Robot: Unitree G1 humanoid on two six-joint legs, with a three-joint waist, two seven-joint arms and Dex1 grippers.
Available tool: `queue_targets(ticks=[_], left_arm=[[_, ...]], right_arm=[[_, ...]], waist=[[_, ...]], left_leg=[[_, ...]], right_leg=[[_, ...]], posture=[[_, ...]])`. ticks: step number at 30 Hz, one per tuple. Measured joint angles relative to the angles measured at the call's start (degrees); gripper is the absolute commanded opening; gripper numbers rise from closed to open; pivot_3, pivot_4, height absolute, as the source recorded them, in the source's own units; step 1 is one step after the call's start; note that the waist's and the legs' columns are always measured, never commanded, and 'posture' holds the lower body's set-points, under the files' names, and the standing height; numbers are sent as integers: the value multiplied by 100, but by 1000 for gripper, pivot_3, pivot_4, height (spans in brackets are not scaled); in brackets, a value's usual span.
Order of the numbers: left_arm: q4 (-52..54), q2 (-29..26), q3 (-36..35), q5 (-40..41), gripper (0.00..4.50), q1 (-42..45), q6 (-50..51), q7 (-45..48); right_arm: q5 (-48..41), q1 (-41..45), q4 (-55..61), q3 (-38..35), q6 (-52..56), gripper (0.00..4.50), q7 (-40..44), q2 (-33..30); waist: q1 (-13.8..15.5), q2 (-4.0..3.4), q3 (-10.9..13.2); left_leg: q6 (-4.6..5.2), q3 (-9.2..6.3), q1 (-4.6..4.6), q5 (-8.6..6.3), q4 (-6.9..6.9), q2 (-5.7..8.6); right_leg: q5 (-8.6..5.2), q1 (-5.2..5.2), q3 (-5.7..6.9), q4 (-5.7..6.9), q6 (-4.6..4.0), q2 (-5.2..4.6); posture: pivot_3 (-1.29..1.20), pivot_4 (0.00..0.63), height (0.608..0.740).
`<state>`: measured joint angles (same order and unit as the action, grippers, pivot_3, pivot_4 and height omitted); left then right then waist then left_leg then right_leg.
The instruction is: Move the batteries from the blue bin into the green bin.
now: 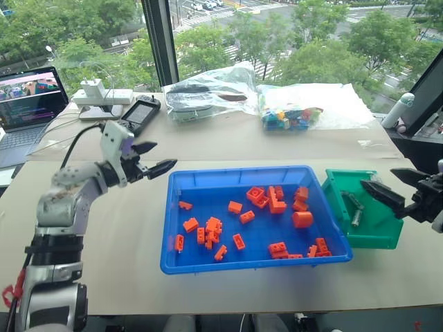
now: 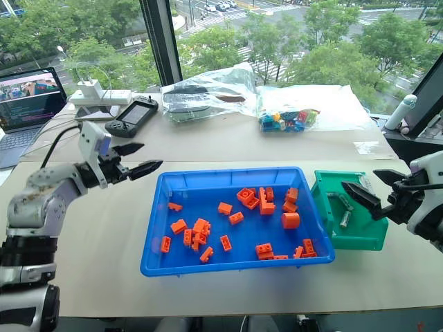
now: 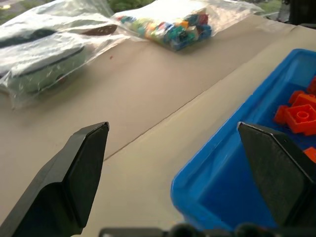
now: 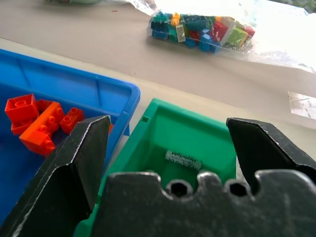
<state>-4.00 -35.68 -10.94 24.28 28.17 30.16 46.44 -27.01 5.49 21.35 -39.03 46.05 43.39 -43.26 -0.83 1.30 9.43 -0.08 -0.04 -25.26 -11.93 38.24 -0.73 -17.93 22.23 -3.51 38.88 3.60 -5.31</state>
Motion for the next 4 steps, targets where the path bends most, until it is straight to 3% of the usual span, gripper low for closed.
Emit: queue_targets(ticks=[4], left_arm=[[172, -3, 5, 47, 4500, -180, 14, 3]], right_arm=[[125, -72, -130, 344, -357, 4402, -82, 21]], waist=[[11, 0, 0]], left_leg=[[0, 0, 0, 0, 0, 2]], right_leg=[[0, 0, 0, 1, 0, -1]], posture=[[0, 150, 740]])
